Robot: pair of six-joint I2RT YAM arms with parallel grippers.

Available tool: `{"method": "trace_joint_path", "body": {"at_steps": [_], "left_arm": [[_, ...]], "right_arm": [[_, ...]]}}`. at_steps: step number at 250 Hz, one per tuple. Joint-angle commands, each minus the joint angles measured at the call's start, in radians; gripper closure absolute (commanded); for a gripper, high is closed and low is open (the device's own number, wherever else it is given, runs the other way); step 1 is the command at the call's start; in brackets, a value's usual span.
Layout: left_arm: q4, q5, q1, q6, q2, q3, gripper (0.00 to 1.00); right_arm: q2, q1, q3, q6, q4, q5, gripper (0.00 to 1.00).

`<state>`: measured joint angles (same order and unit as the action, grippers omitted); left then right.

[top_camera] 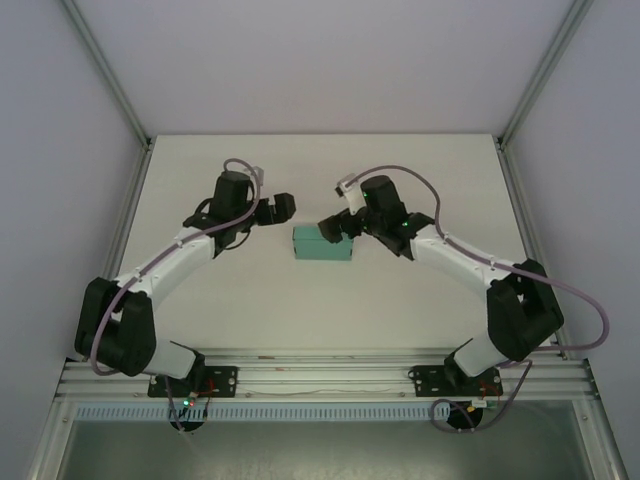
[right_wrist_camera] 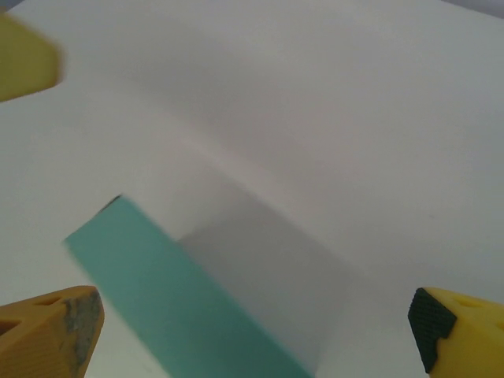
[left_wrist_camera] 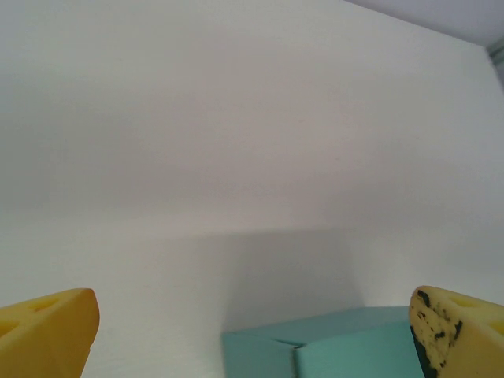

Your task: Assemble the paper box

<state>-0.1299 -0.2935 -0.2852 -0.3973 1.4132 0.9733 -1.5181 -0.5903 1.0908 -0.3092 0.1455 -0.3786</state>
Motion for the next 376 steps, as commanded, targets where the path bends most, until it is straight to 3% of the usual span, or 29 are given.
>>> {"method": "trace_joint_path", "body": {"at_steps": [1, 21, 79, 124, 150, 191, 245, 274, 308, 334, 376], "left_arm": [[-0.068, 0.105, 0.047, 0.011, -0.054, -0.029, 0.0], [-0.093, 0.131, 0.079, 0.008, -0.083, -0.055, 0.0], [-0.172, 0.203, 0.11, 0.009, -0.15, -0.112, 0.0], [-0.16, 0.216, 0.115, 0.004, -0.189, -0.143, 0.0], [-0.161, 0.218, 0.115, 0.007, -0.199, -0.146, 0.0], [-0.161, 0.224, 0.115, 0.009, -0.208, -0.156, 0.0], [-0.163, 0.235, 0.116, 0.007, -0.218, -0.168, 0.0], [-0.159, 0.238, 0.117, 0.007, -0.231, -0.18, 0.0], [-0.159, 0.243, 0.117, 0.004, -0.244, -0.195, 0.0], [-0.156, 0.247, 0.116, 0.01, -0.255, -0.202, 0.0], [-0.11, 0.21, 0.117, 0.019, -0.251, -0.224, 0.0]], "right_arm": [[-0.044, -0.003, 0.109, -0.436, 0.269, -0.162, 0.0], [-0.106, -0.015, 0.184, -0.614, 0.397, -0.146, 0.0], [-0.318, -0.055, 0.396, -0.734, 0.55, 0.04, 0.02], [-0.432, -0.1, 0.473, -0.777, 0.547, 0.226, 0.15], [-0.466, -0.107, 0.499, -0.778, 0.547, 0.263, 0.34], [-0.455, -0.116, 0.456, -0.774, 0.437, 0.343, 0.51], [-0.434, -0.13, 0.349, -0.838, 0.174, 0.515, 0.53], [-0.43, -0.137, 0.286, -0.901, 0.051, 0.555, 0.52], [-0.424, -0.145, 0.191, -0.969, -0.077, 0.595, 0.42], [-0.408, -0.156, 0.16, -0.959, -0.072, 0.619, 0.28], [-0.338, -0.175, 0.141, -0.849, 0.07, 0.545, 0.04]]}}
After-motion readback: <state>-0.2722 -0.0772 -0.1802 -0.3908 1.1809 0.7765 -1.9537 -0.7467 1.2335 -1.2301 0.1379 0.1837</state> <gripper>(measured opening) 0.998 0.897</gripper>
